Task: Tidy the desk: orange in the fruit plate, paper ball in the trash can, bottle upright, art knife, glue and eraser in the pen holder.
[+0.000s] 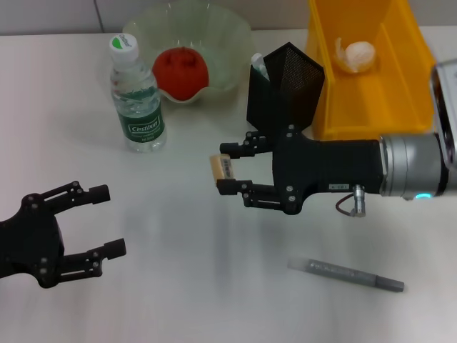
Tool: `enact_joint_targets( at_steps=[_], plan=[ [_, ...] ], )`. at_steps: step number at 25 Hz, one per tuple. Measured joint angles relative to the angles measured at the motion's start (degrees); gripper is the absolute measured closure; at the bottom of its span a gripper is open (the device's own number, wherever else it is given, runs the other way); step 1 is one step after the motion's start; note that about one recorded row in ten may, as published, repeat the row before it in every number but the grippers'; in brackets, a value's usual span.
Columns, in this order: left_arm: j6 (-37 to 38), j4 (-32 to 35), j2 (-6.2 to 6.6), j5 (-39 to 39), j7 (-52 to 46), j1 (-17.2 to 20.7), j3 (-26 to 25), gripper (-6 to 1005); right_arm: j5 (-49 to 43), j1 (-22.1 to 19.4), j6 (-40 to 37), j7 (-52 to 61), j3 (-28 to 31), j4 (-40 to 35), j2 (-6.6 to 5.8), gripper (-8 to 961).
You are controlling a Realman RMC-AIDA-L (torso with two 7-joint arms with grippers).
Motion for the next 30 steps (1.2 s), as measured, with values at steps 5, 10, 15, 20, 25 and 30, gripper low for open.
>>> enact_joint_targets(
  at_steps=[5, 10, 15, 20, 25, 30],
  plan=[
    [0.1, -0.1, -0.24, -0.4, -0.1, -0.1, -0.1, 172, 3.2, 0.0, -0.1, -4.5, 0.0, 4.9, 0.02, 490],
    [0.1, -0.1, -0.26, -0.5, -0.1, -0.2, -0.1, 172, 3.4, 0.0, -0.3, -4.7, 0.1, 5.0, 0.02, 491],
    [0.0, -0.1, -0.38, -0.6, -0.1, -0.4, -0.1, 172, 4.8, -0.3, 0.3, -4.9, 3.6, 5.2, 0.05, 491],
    [0.0, -0.1, -0.39, -0.6, -0.1, -0.6, -0.1, 172, 5.0, -0.5, 2.7, -5.0, 12.3, 6.4, 0.11, 491],
    [0.0, -0.1, -0.39, -0.7, -0.1, -0.8, -0.2, 172, 5.6, 0.0, 8.0, -5.0, 16.0, 6.5, 0.07, 491],
    [0.1, -0.1, -0.38, -0.7, 0.0, -0.8, -0.2, 172, 6.1, 1.1, 13.5, -4.8, 19.4, 6.6, 0.14, 492]
  ],
)
